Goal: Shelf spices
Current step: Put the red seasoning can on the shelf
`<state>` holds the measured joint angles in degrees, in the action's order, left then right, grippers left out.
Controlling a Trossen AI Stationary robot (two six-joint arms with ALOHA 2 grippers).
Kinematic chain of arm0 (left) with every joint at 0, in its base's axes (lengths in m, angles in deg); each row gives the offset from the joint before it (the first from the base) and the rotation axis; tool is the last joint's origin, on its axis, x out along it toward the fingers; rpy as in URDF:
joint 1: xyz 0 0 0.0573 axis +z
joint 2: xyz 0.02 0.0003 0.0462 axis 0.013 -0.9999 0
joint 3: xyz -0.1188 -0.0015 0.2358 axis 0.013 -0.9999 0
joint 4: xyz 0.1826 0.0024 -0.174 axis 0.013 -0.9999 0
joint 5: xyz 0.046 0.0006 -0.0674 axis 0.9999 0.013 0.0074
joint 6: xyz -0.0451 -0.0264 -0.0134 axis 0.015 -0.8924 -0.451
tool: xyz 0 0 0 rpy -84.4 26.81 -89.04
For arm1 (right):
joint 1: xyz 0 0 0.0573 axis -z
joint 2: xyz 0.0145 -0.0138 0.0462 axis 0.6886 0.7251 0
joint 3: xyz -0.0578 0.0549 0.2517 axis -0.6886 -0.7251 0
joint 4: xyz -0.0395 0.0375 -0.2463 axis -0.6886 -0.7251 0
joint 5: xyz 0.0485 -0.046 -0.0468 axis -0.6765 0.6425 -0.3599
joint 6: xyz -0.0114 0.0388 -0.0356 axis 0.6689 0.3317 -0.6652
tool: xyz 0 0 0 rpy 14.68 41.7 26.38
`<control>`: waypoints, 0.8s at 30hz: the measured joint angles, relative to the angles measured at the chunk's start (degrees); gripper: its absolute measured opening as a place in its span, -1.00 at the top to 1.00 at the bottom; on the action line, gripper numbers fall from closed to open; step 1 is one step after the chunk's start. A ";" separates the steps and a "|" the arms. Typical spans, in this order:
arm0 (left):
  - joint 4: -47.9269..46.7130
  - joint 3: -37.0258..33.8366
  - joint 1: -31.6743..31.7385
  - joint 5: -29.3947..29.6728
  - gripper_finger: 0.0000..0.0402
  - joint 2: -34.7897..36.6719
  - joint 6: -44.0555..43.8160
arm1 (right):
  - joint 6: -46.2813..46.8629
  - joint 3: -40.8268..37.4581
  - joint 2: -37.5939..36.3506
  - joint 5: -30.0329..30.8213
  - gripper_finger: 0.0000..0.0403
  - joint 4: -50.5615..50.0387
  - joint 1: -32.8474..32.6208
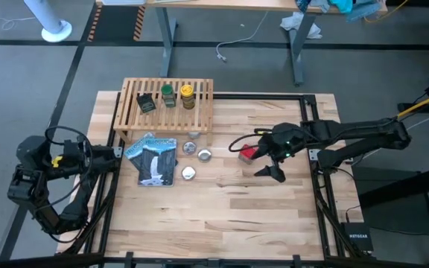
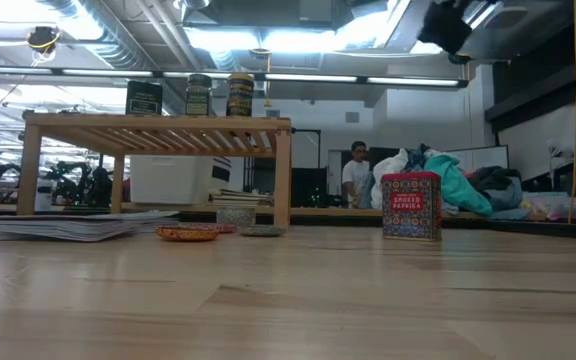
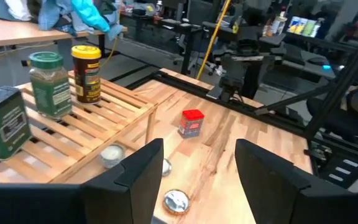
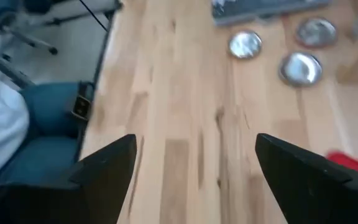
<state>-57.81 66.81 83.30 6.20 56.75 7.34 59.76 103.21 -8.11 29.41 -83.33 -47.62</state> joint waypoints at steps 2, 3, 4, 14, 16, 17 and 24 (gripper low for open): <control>0.00 0.00 0.00 -0.91 0.03 0.00 -0.02 | -0.03 0.00 -1.54 2.35 -0.66 -3.41 -0.01; 0.00 0.00 0.00 -1.04 0.03 0.02 -0.13 | -0.02 0.00 -2.39 4.13 -0.66 -5.32 -0.02; 0.02 -0.08 0.00 -1.11 0.03 0.10 -0.50 | -0.04 0.00 -3.31 6.18 -0.66 -7.51 -0.02; 0.00 -3.21 0.44 -1.11 0.03 0.63 -2.10 | 7.84 -3.07 -13.09 19.81 -0.66 -17.62 -0.07; 0.02 -4.22 0.46 -1.11 0.03 0.65 -1.51 | 10.90 -7.01 -14.79 22.28 -0.66 -18.35 -0.07; 0.00 -4.81 0.48 -1.13 0.03 0.68 -1.31 | 12.28 -9.55 -15.42 22.88 -0.66 -18.46 -0.07; 0.02 -9.44 0.63 -6.11 0.03 0.83 0.07 | 16.50 -27.66 -19.45 19.33 -0.66 0.03 -0.07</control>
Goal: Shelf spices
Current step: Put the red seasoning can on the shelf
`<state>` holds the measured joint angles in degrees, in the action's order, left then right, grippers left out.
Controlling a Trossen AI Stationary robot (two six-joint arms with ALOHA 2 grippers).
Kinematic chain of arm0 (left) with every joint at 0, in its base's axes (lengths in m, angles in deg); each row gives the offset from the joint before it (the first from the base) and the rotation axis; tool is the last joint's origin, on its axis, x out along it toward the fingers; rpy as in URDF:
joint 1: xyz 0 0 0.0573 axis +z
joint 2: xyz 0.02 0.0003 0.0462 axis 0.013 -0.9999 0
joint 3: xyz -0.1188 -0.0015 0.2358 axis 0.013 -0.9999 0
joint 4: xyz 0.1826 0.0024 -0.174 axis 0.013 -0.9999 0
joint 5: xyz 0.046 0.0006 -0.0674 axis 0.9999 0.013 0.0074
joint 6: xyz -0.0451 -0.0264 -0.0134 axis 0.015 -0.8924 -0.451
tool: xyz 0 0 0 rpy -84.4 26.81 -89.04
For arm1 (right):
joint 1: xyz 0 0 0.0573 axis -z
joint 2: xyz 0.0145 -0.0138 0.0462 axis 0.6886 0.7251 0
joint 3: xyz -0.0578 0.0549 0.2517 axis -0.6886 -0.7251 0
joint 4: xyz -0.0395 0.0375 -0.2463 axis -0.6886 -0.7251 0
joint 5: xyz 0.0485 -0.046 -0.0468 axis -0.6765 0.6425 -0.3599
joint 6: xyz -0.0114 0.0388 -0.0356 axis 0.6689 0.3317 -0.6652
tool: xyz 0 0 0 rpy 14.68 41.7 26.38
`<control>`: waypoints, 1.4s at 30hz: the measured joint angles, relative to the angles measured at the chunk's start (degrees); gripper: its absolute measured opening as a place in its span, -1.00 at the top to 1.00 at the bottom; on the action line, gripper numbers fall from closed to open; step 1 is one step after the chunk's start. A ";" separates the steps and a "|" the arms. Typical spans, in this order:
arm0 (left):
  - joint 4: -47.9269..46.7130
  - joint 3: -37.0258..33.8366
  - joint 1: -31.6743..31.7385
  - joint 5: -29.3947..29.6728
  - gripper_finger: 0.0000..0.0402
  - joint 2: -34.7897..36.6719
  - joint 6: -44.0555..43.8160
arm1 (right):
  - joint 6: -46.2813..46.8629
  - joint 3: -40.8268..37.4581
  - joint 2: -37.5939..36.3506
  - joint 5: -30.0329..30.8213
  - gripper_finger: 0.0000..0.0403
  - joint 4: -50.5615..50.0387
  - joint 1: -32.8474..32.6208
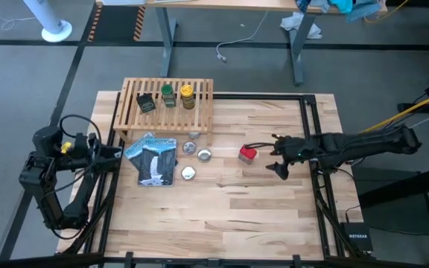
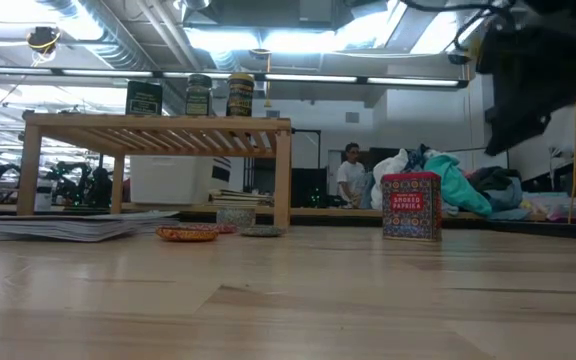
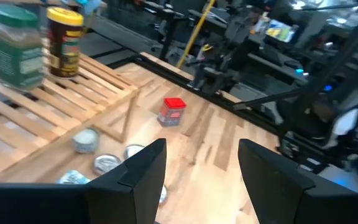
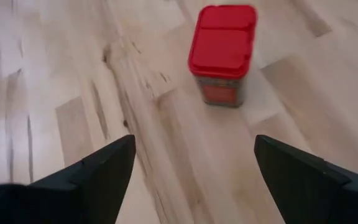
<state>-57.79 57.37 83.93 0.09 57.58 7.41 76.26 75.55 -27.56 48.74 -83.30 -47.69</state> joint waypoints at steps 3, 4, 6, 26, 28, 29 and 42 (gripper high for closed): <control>-0.01 -1.85 0.15 -1.35 0.03 0.01 0.54 | -0.01 -5.15 -0.42 0.09 -0.66 7.09 0.00; -0.01 -2.40 0.24 -1.44 0.03 0.01 1.11 | 0.02 -6.70 -0.44 0.74 -0.66 9.18 0.00; -0.02 -3.45 0.33 -1.48 0.03 0.03 1.57 | 0.69 -9.85 -0.40 2.30 -0.66 14.26 0.00; -0.02 -4.94 0.33 -3.42 0.03 0.07 4.39 | 1.89 -18.48 12.94 12.00 -0.66 43.21 0.04; -0.02 -4.94 0.33 -3.42 0.03 0.07 4.39 | 1.83 -18.48 15.96 11.57 -0.66 46.05 0.04; -0.02 -4.94 0.33 -3.42 0.03 0.07 4.41 | 1.82 -18.48 17.52 11.58 -0.66 47.83 0.04; -0.02 -4.93 0.33 -3.41 0.03 0.07 4.92 | 0.93 -18.46 36.58 15.96 -0.66 66.54 0.04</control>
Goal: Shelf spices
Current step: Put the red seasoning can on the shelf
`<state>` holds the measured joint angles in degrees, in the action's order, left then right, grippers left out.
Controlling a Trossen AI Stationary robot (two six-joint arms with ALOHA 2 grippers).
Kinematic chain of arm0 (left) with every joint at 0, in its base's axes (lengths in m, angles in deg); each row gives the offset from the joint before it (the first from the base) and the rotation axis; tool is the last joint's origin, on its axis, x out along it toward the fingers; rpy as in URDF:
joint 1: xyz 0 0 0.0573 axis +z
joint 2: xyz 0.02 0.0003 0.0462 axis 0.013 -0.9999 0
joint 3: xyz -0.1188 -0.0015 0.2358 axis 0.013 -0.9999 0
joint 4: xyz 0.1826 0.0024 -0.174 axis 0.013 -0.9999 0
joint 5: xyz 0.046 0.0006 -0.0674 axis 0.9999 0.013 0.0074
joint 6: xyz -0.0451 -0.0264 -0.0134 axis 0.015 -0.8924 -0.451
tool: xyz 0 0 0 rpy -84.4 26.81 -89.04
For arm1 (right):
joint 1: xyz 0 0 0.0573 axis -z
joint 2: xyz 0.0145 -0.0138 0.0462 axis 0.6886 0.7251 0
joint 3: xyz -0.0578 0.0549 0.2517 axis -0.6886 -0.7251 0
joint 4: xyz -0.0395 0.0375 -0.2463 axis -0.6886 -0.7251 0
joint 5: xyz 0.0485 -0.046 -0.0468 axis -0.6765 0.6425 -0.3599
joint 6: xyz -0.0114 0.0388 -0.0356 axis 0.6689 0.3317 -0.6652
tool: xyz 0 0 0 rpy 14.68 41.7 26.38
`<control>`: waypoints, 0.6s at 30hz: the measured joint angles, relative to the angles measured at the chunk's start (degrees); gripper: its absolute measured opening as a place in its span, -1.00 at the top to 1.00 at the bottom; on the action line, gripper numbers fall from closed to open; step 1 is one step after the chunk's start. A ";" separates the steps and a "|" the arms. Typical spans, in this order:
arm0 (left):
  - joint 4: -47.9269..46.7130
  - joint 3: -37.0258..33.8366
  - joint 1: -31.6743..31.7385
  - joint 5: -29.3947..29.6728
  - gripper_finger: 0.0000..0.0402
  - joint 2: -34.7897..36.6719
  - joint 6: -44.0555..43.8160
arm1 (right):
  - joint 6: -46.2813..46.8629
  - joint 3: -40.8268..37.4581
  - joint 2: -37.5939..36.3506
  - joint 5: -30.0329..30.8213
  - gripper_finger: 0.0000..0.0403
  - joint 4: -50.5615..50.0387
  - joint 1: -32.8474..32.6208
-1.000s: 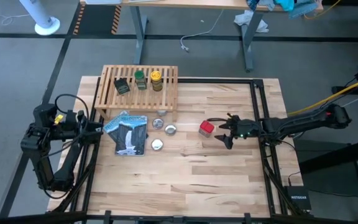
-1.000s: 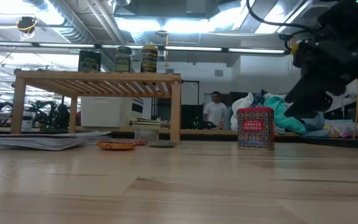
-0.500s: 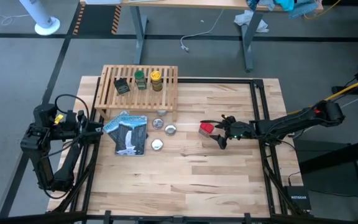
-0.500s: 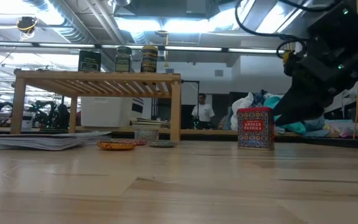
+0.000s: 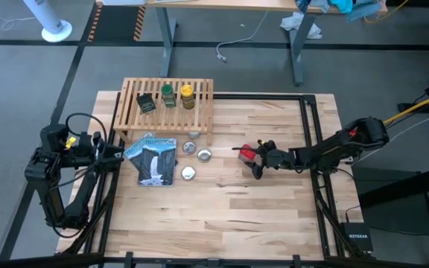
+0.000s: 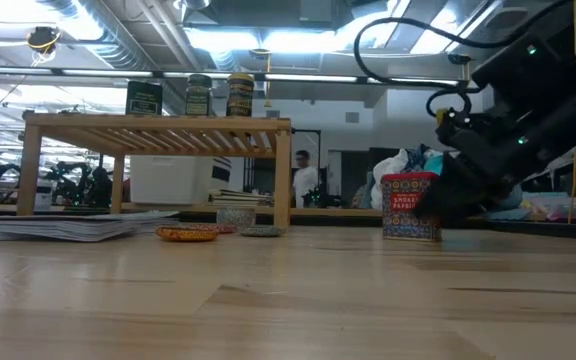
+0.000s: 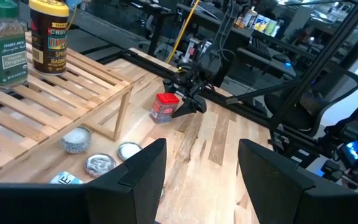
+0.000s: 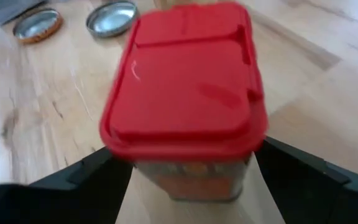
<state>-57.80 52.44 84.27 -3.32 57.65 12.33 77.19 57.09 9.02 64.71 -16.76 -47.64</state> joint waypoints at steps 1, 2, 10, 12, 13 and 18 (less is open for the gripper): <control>0.00 0.00 0.00 0.01 0.03 0.00 0.37 | -0.71 0.01 0.65 0.31 -0.66 1.21 0.01; 0.00 0.00 0.00 -0.01 0.03 0.00 0.67 | -1.13 0.18 1.06 0.51 -0.66 1.93 0.00; 0.00 0.01 0.00 0.01 0.03 0.00 0.98 | -7.02 3.16 1.23 7.23 -0.40 2.15 0.02; 0.00 0.01 -0.01 0.01 0.03 0.00 1.00 | -8.15 3.28 1.23 7.61 -0.21 2.00 0.02; 0.00 -0.01 -0.02 0.01 0.03 0.00 0.98 | -8.46 3.28 1.23 7.74 -0.11 1.89 0.02; 0.00 0.01 -0.02 0.01 0.03 0.00 0.98 | -8.60 3.34 1.23 7.72 -0.01 1.33 0.02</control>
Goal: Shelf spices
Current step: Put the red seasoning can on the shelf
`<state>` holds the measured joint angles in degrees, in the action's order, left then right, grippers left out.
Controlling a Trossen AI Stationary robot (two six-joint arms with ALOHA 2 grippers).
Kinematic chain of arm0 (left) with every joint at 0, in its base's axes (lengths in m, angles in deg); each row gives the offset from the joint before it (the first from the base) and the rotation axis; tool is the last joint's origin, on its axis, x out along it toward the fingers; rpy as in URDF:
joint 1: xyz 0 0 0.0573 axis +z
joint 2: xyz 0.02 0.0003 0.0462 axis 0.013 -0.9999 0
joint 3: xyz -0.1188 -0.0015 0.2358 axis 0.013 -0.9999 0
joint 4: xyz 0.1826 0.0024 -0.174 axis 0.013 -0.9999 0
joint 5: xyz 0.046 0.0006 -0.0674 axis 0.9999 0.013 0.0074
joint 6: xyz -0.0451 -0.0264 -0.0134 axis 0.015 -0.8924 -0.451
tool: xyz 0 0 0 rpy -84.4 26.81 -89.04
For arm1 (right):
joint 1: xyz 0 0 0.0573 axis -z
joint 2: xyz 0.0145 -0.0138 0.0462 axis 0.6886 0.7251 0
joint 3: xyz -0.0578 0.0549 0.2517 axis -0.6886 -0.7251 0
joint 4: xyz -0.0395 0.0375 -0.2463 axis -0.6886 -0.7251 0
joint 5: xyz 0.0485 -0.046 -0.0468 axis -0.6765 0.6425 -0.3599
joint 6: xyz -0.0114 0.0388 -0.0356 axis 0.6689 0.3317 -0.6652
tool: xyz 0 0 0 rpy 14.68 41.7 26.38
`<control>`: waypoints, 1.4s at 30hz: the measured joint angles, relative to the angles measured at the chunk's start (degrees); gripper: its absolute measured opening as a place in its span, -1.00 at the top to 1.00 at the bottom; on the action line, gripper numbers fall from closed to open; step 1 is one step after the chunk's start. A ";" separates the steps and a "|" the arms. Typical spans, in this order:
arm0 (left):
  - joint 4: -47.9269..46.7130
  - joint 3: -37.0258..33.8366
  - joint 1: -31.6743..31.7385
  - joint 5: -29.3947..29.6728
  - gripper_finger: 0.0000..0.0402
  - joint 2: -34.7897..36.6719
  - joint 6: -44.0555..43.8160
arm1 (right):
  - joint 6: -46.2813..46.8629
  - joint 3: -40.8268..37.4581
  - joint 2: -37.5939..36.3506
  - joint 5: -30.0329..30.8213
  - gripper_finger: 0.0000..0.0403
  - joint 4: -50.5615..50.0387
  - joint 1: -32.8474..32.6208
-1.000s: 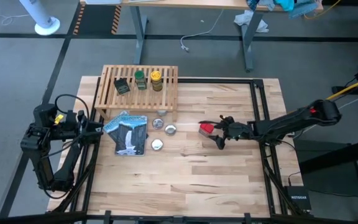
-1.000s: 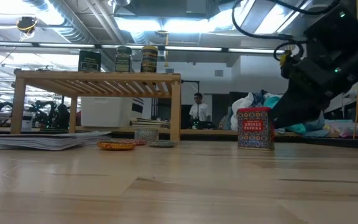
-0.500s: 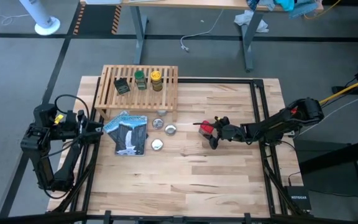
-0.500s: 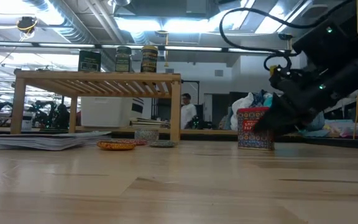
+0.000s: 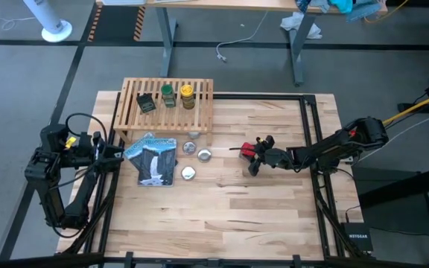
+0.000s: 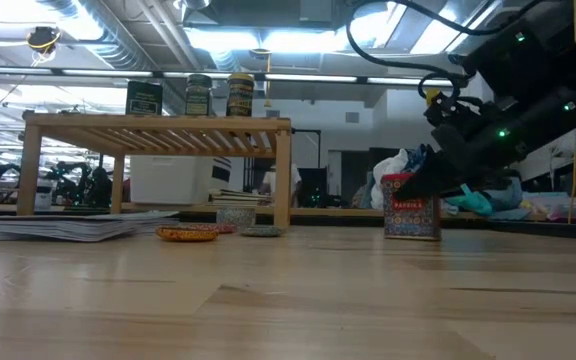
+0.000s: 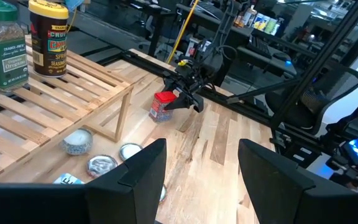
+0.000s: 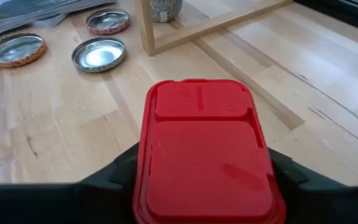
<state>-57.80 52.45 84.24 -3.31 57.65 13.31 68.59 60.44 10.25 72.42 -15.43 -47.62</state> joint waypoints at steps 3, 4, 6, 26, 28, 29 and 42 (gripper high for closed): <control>0.00 -0.01 0.00 0.00 0.03 0.00 0.00 | 0.02 0.00 0.00 -0.19 -0.01 0.28 0.00; 0.00 0.00 0.01 0.00 0.03 0.00 0.00 | 0.04 0.00 0.00 -0.48 -0.01 0.58 0.00; 0.00 -0.02 0.00 0.00 0.03 0.00 0.00 | 0.11 -0.02 0.00 -1.28 -0.01 1.24 0.00; 0.02 -0.01 0.00 0.00 0.03 0.00 0.21 | -24.01 20.22 -0.09 -17.17 -0.01 -4.00 11.59; 0.00 0.00 0.00 0.00 0.03 0.00 0.52 | -24.62 22.84 -0.09 -20.61 -0.01 -5.74 14.23; 0.00 -0.01 0.00 0.00 0.03 0.00 0.93 | -25.14 24.09 -0.09 -22.61 -0.01 -6.65 15.42; 0.00 0.00 0.00 0.00 0.03 0.00 2.71 | -31.25 39.76 -0.09 -42.28 -0.01 -17.65 26.65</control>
<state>-57.80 52.45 84.24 -3.31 57.65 16.02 37.34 100.19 10.17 30.15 -33.09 -20.97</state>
